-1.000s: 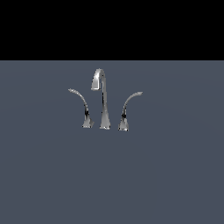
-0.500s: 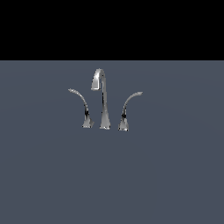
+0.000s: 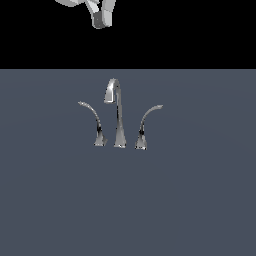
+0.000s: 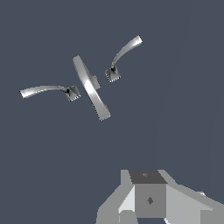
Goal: Turn on the faucet by rotating a designated handle.
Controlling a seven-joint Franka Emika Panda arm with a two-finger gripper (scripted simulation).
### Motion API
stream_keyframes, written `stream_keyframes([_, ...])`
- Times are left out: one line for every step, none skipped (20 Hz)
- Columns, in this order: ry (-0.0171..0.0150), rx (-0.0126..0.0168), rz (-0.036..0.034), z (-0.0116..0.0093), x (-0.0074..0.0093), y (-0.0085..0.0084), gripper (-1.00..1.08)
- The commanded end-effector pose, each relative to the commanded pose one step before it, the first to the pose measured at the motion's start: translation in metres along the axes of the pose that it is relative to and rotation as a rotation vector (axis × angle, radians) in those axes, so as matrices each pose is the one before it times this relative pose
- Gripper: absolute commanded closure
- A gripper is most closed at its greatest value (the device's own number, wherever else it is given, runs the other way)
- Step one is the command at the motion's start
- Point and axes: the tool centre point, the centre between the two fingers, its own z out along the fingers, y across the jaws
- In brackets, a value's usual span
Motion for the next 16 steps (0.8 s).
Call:
stream_keyframes([-0.00042, 0.00302, 0.06677, 0.01157, 0.01262, -0.0076, 1.08])
stream_keyframes([-0.00023, 0.00091, 0.02611, 0.00453, 0.005, -0.00301, 1.08])
stream_keyframes([-0.00022, 0.00089, 0.02614, 0.00454, 0.00501, -0.00301, 1.08])
stream_keyframes([-0.00021, 0.00088, 0.02618, 0.00454, 0.00503, -0.00301, 1.08])
stream_keyframes([-0.0002, 0.00087, 0.02622, 0.00454, 0.00504, -0.00301, 1.08])
stream_keyframes([-0.00018, 0.00085, 0.02627, 0.00455, 0.00506, -0.00301, 1.08])
stream_keyframes([-0.00017, 0.00084, 0.02633, 0.00455, 0.00508, -0.00301, 1.08])
stream_keyframes([-0.00015, 0.00082, 0.0264, 0.00456, 0.0051, -0.00301, 1.08])
stream_keyframes([-0.00014, 0.0008, 0.02648, 0.00457, 0.00513, -0.00302, 1.08])
stream_keyframes([-0.00012, 0.00079, 0.02659, 0.00458, 0.00516, -0.00302, 1.08])
stream_keyframes([-0.0001, 0.00077, 0.0267, 0.0046, 0.00519, -0.00303, 1.08])
stream_keyframes([-0.00008, 0.00075, 0.02684, 0.00462, 0.00523, -0.00304, 1.08])
stream_keyframes([-0.00006, 0.00073, 0.02699, 0.00464, 0.00526, -0.00306, 1.08])
stream_keyframes([-0.00003, 0.00072, 0.02718, 0.00467, 0.00531, -0.00307, 1.08])
stream_keyframes([-0.00001, 0.0007, 0.02739, 0.0047, 0.00536, -0.00309, 1.08])
stream_keyframes([0.00001, 0.00069, 0.02762, 0.00473, 0.00542, -0.00311, 1.08])
